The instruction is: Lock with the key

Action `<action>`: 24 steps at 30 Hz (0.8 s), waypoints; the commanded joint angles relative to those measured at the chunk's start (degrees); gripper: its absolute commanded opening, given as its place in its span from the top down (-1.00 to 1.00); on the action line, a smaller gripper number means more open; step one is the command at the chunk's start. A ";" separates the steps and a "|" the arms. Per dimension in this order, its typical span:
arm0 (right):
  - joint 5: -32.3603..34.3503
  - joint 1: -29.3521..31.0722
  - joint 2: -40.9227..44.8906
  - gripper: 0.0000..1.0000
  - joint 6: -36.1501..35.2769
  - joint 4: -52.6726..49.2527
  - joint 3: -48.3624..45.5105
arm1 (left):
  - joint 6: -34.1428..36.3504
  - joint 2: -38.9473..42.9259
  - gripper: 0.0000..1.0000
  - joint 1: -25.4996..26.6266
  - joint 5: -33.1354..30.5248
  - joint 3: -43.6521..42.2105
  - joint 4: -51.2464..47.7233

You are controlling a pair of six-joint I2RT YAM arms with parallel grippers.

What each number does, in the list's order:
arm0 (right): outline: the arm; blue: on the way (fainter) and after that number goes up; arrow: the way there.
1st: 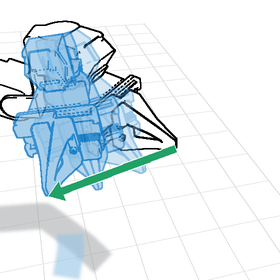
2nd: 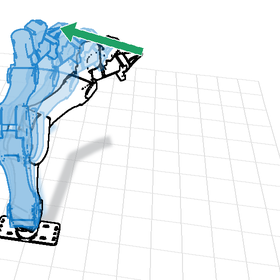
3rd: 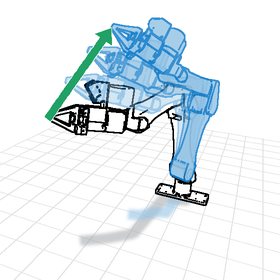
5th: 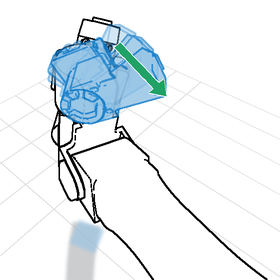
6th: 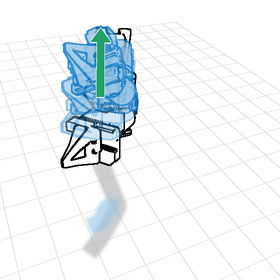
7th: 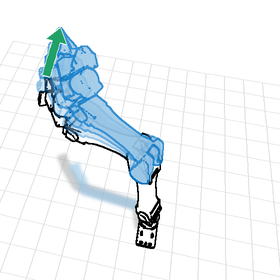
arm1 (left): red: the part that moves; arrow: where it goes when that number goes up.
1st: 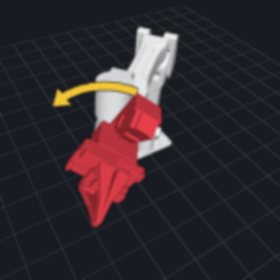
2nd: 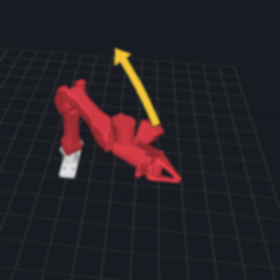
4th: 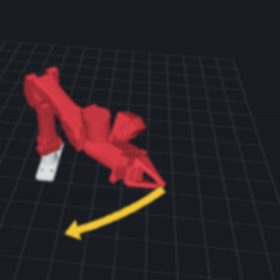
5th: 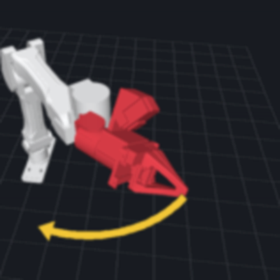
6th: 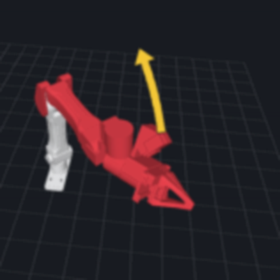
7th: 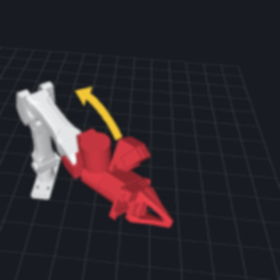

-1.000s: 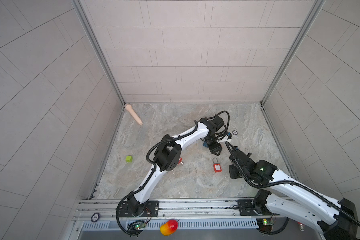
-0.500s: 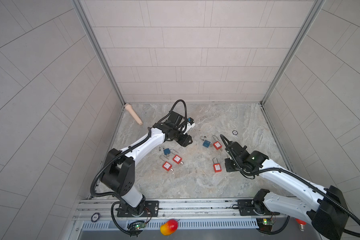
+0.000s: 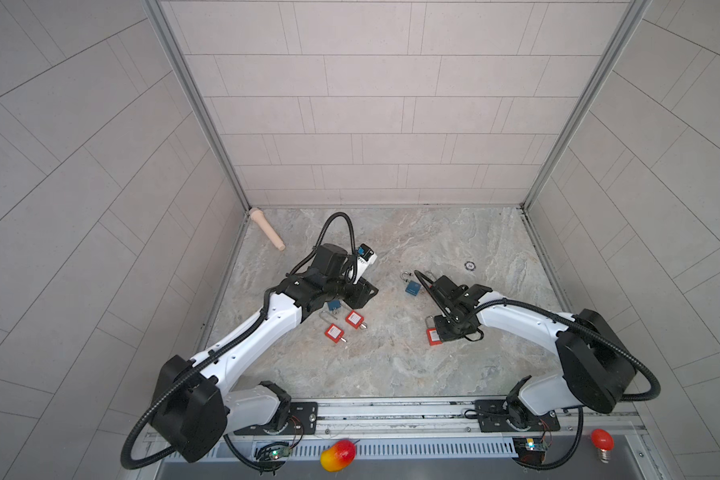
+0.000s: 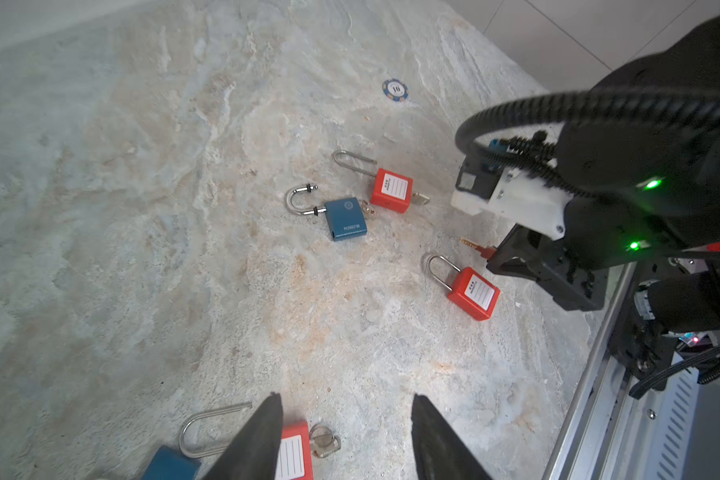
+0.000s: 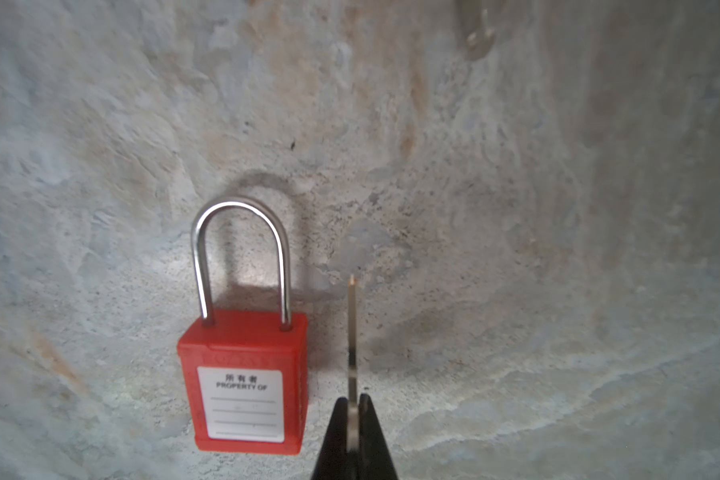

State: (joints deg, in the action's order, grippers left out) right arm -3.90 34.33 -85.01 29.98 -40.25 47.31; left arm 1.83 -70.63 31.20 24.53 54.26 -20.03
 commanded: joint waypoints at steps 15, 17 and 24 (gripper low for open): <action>3.39 0.23 -5.49 0.68 -0.52 -2.30 3.43 | -3.78 0.11 -0.09 -0.05 0.94 -1.85 2.02; 5.51 0.64 -4.68 0.50 -0.55 -3.55 4.56 | -3.41 -0.45 -0.09 -0.09 1.08 -1.54 2.01; 11.41 1.50 -1.62 0.29 -1.57 -10.37 9.44 | -3.60 -1.65 -0.09 -0.08 1.31 -1.69 3.14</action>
State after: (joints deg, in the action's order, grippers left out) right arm 2.70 35.51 -88.97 28.80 -45.58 54.48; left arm -1.37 -71.77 31.20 25.43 52.90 -18.61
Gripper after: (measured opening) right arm 0.353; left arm 0.545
